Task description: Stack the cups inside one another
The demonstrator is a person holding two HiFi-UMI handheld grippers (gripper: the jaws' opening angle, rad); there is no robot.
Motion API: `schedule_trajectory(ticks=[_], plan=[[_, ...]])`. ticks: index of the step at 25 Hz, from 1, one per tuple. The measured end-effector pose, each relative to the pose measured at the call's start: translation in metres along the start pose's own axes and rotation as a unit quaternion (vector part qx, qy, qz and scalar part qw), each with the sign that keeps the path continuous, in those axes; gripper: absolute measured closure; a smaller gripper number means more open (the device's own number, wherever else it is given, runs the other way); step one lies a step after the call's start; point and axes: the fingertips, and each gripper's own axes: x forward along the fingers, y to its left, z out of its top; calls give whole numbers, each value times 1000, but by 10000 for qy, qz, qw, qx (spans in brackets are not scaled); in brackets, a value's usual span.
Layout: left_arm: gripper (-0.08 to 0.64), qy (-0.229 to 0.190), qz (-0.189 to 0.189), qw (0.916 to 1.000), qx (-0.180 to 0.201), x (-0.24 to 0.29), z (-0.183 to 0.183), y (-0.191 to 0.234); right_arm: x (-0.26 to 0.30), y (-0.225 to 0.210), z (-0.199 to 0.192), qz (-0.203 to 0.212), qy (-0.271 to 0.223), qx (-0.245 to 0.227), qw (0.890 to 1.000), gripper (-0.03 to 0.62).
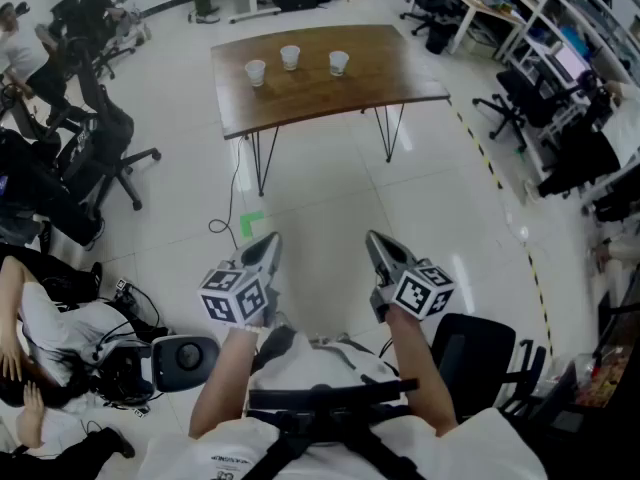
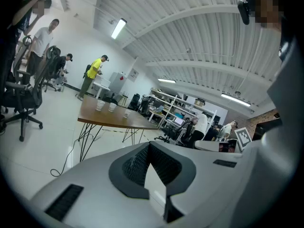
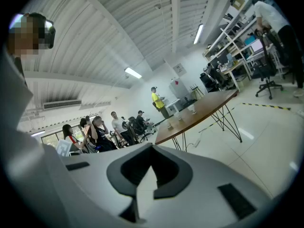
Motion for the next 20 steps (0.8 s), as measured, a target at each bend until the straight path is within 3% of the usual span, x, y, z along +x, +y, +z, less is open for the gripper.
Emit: schedule_trajectory(ticks=[13, 20], plan=[[568, 269, -205, 9993, 167, -10, 10, 44, 36, 19, -24, -223, -159, 204, 9994, 588], [568, 180, -248, 9994, 131, -15, 20, 63, 48, 23, -26, -341, -162, 183, 9991, 588]])
